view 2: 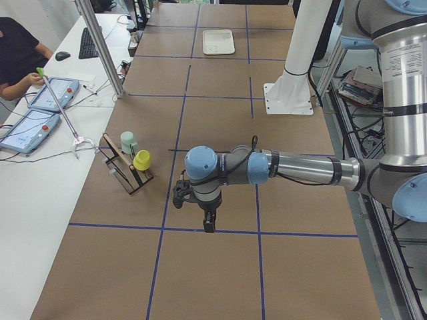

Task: Left arm grabs green cup and hands to right arm on tray

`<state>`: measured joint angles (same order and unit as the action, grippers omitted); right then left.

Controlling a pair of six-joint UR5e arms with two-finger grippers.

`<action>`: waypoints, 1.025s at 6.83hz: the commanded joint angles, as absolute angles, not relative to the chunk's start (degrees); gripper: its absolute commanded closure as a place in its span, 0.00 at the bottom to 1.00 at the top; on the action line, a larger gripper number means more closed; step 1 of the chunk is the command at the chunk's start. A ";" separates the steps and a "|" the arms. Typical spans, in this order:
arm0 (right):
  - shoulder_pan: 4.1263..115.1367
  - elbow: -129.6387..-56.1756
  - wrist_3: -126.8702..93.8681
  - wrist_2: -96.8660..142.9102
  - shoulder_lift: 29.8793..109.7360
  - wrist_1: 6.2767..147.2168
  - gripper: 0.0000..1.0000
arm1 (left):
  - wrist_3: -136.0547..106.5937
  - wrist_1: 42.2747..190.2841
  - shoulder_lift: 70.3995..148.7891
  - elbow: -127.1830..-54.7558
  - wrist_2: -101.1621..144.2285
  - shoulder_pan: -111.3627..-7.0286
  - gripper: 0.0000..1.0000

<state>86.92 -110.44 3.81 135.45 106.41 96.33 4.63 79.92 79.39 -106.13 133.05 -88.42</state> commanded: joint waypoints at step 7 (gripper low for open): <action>86.92 -111.18 4.31 137.80 104.94 96.15 0.00 | 4.14 86.54 79.80 -107.67 141.38 -87.63 0.00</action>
<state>86.92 -110.94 4.36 136.58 105.03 96.22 4.73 83.29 79.43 -107.28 138.00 -87.90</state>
